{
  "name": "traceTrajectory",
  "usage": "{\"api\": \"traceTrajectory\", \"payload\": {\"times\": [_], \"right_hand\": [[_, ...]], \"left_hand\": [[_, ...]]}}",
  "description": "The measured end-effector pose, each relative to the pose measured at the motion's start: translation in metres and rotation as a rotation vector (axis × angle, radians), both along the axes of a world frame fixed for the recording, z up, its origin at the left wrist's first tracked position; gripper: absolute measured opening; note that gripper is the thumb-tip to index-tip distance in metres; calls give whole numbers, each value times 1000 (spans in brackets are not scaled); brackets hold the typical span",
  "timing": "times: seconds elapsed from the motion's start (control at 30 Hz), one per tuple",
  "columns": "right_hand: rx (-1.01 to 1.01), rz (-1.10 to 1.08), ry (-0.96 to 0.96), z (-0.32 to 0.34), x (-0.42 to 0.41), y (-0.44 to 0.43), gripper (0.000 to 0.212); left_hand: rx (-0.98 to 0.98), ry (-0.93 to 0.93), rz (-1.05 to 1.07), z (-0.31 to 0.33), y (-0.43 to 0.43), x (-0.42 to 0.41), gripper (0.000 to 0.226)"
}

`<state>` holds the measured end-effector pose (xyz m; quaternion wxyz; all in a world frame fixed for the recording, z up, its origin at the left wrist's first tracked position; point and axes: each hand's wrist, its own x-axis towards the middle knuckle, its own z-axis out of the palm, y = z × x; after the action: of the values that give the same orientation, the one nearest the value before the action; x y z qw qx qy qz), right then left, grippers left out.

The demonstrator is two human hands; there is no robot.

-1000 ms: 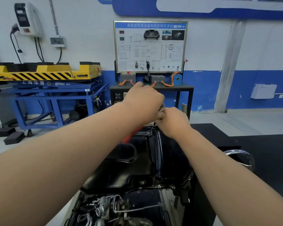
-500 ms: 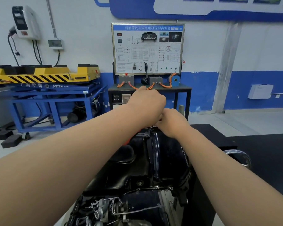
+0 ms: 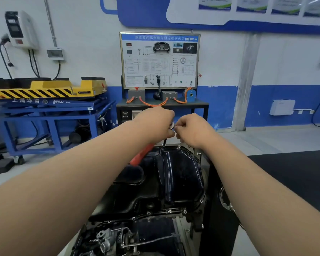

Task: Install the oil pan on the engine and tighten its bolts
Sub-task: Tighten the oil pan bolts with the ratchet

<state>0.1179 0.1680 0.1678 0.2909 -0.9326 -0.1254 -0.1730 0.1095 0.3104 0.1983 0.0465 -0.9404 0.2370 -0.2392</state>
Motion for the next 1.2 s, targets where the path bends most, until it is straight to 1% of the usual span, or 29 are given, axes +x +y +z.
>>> {"api": "traceTrajectory", "payload": {"times": [0.07, 0.17, 0.2, 0.23, 0.27, 0.3, 0.33, 0.37, 0.4, 0.47, 0.5, 0.53, 0.57, 0.6, 0.63, 0.67, 0.7, 0.73, 0.8, 0.87, 0.93, 1.03, 1.2], "right_hand": [[43, 39, 31, 6, -10, 4, 25], [94, 128, 121, 13, -22, 8, 13], [46, 130, 132, 15, -25, 10, 28], [-33, 114, 124, 15, -26, 12, 49], [-123, 76, 90, 14, -27, 15, 65], [-202, 29, 25, 13, -25, 17, 69], [-257, -14, -38, 13, -23, 20, 64], [-298, -46, -88, 13, -20, 21, 54], [-326, -60, -107, 15, -19, 21, 45], [-359, -59, -101, 18, -19, 20, 38], [-379, -59, -108, 20, -19, 18, 36], [-396, -60, -125, 21, -20, 16, 33], [-395, -62, -146, 23, -21, 13, 31], [-374, -53, -163, 25, -22, 9, 29], [-351, -42, -179, 27, -24, 5, 26], [-336, -35, -197, 30, -25, 0, 25], [-334, -34, -216, 33, -26, -3, 25], [-338, -39, -232, 36, -26, -7, 27], [-331, -58, -244, 39, -26, -13, 31], [-289, -76, -223, 40, -23, -18, 33], [-253, -92, -204, 39, -20, -23, 31], [-241, -111, -192, 40, -17, -27, 24], [-225, -101, -172, 42, -15, -25, 23]], "left_hand": [[-247, 140, 62, -3, 3, -1, 34], [-699, 359, 41, -13, 6, 3, 26], [-857, 420, 16, -16, 6, 5, 25], [-990, 463, -6, -19, 5, 7, 25], [-1097, 495, -26, -22, 4, 9, 27], [-1177, 528, -43, -25, 3, 10, 28], [-1230, 564, -61, -26, 1, 12, 29], [-1265, 595, -88, -27, 0, 13, 31], [-1291, 614, -114, -28, 0, 15, 32], [-1301, 571, -123, -33, 4, 21, 30], [-1253, 491, -106, -38, 8, 25, 28], [-1140, 384, -76, -45, 15, 28, 25], [-966, 297, -50, -52, 21, 31, 25], [-784, 260, -33, -59, 24, 32, 31], [-647, 266, -27, -67, 25, 35, 39], [-575, 286, -29, -73, 22, 39, 44], [-554, 289, -40, -78, 16, 43, 45], [-559, 266, -60, -79, 8, 46, 41], [-563, 170, -110, -79, -10, 54, 29], [-534, 106, -162, -79, -23, 60, 26], [-524, 123, -203, -81, -29, 67, 25], [-581, 185, -235, -84, -30, 74, 20], [-594, 161, -243, -84, -29, 79, 23]]}}
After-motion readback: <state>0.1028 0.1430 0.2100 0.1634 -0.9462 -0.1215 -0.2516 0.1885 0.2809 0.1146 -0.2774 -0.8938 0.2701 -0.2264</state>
